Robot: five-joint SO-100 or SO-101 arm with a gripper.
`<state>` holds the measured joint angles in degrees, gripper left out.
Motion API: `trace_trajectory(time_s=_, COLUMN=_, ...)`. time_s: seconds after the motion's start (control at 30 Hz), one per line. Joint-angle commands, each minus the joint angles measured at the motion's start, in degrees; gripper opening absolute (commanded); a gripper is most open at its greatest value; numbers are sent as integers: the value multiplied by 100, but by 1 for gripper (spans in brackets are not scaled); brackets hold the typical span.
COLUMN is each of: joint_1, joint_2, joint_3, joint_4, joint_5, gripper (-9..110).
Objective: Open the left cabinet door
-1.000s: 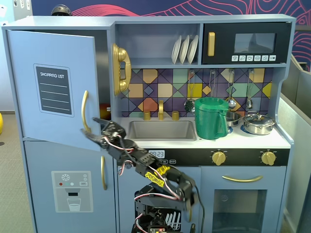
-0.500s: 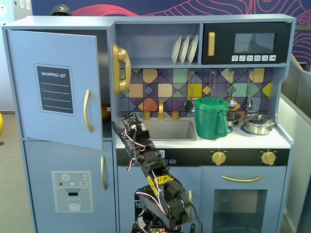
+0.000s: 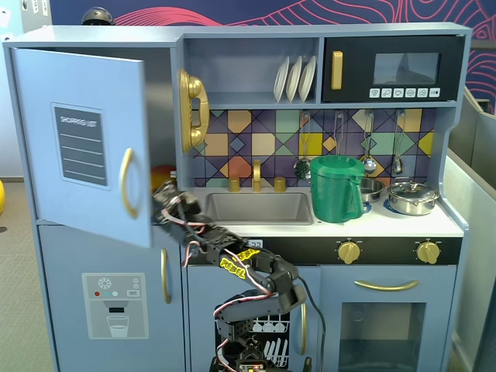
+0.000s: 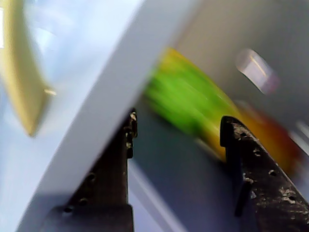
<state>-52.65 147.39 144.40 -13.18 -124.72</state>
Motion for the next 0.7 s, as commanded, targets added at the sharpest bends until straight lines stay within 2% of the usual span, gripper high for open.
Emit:
trace_trajectory(time_s=0.0, joint_1=-1037, joint_2=-281, joint_3=-378, joint_4=-580, joint_5=-563, gripper=15)
trace_trajectory(time_s=0.17, joint_1=-1846, joint_2=-624, joint_3=-193, joint_4=-1116, joint_5=-984, gripper=15)
trace_trajectory(time_s=0.4, joint_1=-1731, joint_2=-650, joint_3=-88, joint_4=-1204, joint_5=-949, gripper=15)
trace_trajectory(time_s=0.53, joint_1=-44, joint_2=-343, joint_3=70, joint_4=-562, joint_5=-325, gripper=14)
trace_trajectory(time_s=0.67, joint_1=2162, joint_2=264, joint_3=70, joint_4=1573, joint_5=879, gripper=12)
